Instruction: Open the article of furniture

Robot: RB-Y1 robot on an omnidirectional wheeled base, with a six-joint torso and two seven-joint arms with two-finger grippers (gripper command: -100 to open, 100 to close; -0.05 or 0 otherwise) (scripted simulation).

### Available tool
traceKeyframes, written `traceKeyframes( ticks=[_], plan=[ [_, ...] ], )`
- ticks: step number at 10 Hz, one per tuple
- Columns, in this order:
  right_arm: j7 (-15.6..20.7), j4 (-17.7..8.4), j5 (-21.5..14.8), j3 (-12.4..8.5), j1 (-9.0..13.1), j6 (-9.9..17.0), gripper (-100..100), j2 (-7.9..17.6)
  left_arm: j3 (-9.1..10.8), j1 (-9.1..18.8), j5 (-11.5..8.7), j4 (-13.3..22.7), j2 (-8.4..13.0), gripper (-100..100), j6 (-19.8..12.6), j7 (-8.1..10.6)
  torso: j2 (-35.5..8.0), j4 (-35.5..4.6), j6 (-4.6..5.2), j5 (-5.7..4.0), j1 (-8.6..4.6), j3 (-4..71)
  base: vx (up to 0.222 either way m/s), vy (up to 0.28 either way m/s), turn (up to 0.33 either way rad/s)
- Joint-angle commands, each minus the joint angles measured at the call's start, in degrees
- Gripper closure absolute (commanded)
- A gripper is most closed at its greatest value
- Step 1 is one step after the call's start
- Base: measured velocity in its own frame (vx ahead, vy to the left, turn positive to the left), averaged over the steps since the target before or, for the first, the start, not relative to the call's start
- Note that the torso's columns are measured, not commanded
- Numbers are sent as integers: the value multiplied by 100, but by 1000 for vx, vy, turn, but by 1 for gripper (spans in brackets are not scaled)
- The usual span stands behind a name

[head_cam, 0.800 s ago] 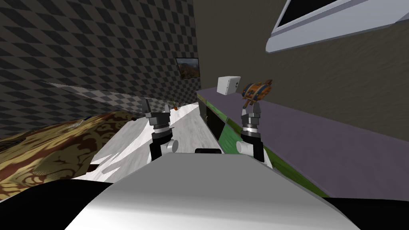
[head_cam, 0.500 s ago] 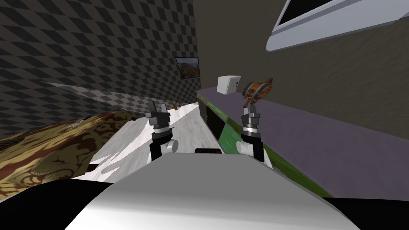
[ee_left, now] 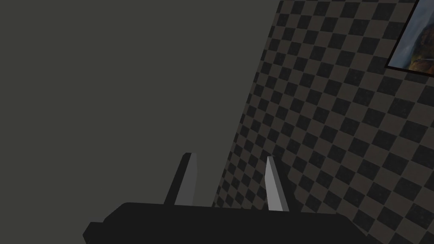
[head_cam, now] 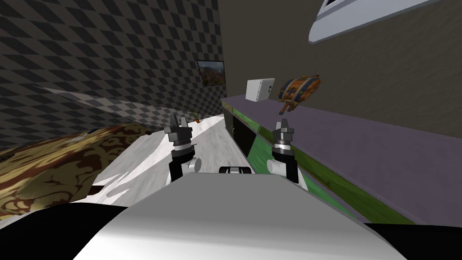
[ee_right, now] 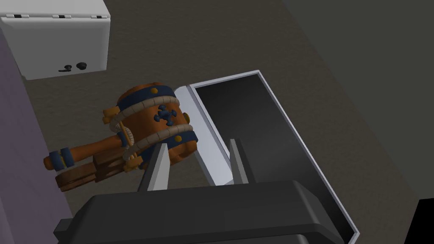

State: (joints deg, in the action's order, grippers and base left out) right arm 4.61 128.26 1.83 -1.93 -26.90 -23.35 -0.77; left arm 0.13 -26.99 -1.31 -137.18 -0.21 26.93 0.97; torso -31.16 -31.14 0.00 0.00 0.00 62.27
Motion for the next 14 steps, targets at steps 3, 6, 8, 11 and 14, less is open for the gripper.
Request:
traceKeyframes(
  ticks=[3,6,8,11,14],
  plan=[
    [111,-17,-142,-40,0,26,-100,278,0,0,0,2,0,0,-1,0,-1028,-1020,-1,-10,-3,2089,11,10,-22],
    [374,-61,-480,-133,1,88,-100,649,0,-1,0,3,-1,0,0,0,-1067,-1089,-1,-14,-22,2255,14,52,-56],
    [619,-103,-793,-219,3,146,-100,865,-1,-1,0,2,-1,0,0,0,-1069,-1095,-6,-8,-10,2257,45,77,-83],
    [1066,-174,-1315,-374,8,250,-100,1139,-1,-1,0,2,-1,0,0,0,-1076,-1101,-11,-3,-8,2254,42,86,-94],
    [1408,-229,-1742,-490,15,329,-100,1295,0,-1,0,2,-1,0,0,0,-1094,-1109,-5,-3,-9,2242,41,69,-63]
  ],
)
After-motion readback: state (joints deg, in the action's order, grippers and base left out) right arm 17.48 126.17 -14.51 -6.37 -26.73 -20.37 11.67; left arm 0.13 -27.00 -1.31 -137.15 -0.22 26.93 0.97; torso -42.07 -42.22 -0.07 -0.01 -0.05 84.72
